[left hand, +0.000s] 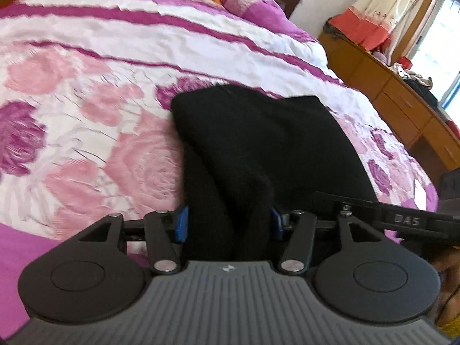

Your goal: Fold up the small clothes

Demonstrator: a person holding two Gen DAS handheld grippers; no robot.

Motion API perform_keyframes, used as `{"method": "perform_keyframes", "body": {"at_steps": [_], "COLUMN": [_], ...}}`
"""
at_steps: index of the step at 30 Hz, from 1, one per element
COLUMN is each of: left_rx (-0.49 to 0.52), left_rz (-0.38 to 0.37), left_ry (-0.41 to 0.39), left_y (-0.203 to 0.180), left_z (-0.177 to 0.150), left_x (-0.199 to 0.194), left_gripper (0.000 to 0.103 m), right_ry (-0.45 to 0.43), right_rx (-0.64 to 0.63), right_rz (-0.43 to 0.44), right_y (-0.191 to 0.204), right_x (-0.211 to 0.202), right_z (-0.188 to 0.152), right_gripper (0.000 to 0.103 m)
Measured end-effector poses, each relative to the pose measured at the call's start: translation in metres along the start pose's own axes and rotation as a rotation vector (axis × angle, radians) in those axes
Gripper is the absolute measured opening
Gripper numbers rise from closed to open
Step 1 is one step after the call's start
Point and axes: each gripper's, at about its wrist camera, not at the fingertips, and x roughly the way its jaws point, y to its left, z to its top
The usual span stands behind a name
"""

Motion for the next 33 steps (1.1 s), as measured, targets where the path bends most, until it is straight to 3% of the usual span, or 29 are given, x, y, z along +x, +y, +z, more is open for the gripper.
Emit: {"method": "perform_keyframes", "body": {"at_steps": [7,11,17,24,28,31,33], "left_rx": [0.051,0.084,0.079,0.143,0.141,0.166,0.181], "left_rz": [0.104,0.141,0.147,0.184,0.182,0.203,0.222], "left_ry": [-0.021,-0.030,-0.051,-0.064,-0.073,-0.089,-0.094], "left_y": [-0.002,-0.004,-0.011,-0.040,-0.053,-0.062,-0.066], "left_z": [0.000,-0.006,-0.006,-0.014,-0.026,-0.038,-0.048], "left_x": [-0.007,0.002,-0.008,-0.043,-0.062,-0.071,-0.074], "left_gripper": [0.061,0.069,0.070,0.071,0.078,0.083,0.086], "right_ry": [-0.080,-0.062,-0.064,-0.105,-0.130,-0.146,-0.159], "right_rx": [-0.064,-0.092,-0.062,-0.095,-0.084,-0.102,-0.127], "right_rz": [-0.096,-0.150,-0.155,-0.156,-0.111,-0.129,-0.171], "right_y": [0.012,0.010,0.011,0.042,0.057,0.065,0.070], "right_x": [-0.043,-0.036,-0.026,-0.070,-0.099,-0.110,-0.111], "right_z": [-0.011,-0.018,-0.021,-0.025,-0.036,-0.049,-0.061], "right_gripper": [0.059,0.059,0.059,0.061,0.063,0.064,0.073]}}
